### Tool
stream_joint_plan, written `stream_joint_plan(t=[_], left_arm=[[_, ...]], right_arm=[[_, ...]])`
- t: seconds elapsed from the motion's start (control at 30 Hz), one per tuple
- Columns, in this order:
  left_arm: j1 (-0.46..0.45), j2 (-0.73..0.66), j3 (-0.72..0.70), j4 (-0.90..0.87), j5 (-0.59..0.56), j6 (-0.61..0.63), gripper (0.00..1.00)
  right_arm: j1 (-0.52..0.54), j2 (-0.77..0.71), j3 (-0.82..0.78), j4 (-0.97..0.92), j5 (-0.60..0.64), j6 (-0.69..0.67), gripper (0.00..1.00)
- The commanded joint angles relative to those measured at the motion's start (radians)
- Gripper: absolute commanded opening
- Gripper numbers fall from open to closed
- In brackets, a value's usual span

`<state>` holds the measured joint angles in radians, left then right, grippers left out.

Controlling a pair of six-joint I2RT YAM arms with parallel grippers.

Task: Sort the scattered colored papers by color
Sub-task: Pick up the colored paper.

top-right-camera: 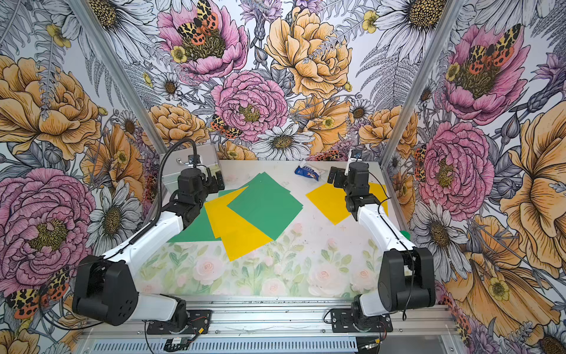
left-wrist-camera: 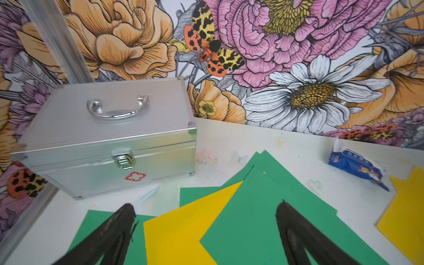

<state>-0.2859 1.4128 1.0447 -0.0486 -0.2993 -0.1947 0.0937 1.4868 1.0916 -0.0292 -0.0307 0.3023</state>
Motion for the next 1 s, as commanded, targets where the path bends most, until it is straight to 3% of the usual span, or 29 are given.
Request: stream_joint_plan(t=[0.0, 0.23, 0.4, 0.7, 0.97], left_arm=[[0.005, 0.054, 0.015, -0.083, 0.071, -0.183, 0.98], [0.011, 0.307, 0.106, -0.071, 0.176, -0.242, 0.98], [0.021, 0.466, 0.177, -0.067, 0.201, -0.315, 0.98], [0.096, 0.613, 0.223, -0.025, 0.342, -0.414, 0.98], [0.082, 0.674, 0.243, -0.026, 0.394, -0.425, 0.98]], right_arm=[[0.033, 0.083, 0.012, -0.123, -0.221, 0.142, 1.00], [0.087, 0.285, 0.079, -0.108, -0.388, 0.308, 0.98], [0.138, 0.379, 0.114, -0.104, -0.384, 0.344, 0.99], [0.150, 0.527, 0.167, -0.083, -0.418, 0.403, 0.99], [0.169, 0.603, 0.174, -0.083, -0.417, 0.444, 0.99]])
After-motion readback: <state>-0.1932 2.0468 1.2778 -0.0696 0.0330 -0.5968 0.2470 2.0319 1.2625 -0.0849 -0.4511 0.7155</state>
